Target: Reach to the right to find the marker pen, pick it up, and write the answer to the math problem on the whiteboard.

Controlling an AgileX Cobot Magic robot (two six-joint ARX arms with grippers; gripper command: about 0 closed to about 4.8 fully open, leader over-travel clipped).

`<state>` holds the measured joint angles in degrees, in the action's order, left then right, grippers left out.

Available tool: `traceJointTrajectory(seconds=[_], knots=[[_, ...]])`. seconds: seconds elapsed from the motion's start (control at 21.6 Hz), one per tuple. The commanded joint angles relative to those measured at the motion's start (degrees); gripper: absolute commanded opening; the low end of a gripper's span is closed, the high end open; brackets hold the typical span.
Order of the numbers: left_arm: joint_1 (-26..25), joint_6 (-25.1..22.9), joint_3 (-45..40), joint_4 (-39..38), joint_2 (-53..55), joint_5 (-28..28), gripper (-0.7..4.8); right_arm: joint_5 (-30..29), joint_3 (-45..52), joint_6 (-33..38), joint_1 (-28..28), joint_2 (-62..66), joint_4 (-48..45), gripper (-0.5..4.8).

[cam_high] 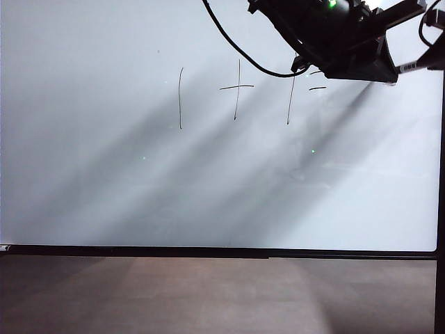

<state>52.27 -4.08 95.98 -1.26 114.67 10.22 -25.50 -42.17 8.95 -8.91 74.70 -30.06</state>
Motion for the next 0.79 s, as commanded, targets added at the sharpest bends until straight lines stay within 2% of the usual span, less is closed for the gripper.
traceJointTrajectory(seconds=[0.05,0.42,0.79], knots=[[0.13,-0.02,0.31,0.5,-0.22,0.04,-0.05,1.33,1.73,-0.2,0.2,-0.07,-1.51,-0.04],[0.13,-0.02,0.31,0.52,-0.22,0.04,-0.05,0.81,2.16,0.0,2.03,-1.33,-5.18,-0.04],[0.13,-0.02,0.31,0.52,-0.22,0.07,-0.05,2.91,2.14,0.02,2.03,-1.51,-10.1,-0.04]])
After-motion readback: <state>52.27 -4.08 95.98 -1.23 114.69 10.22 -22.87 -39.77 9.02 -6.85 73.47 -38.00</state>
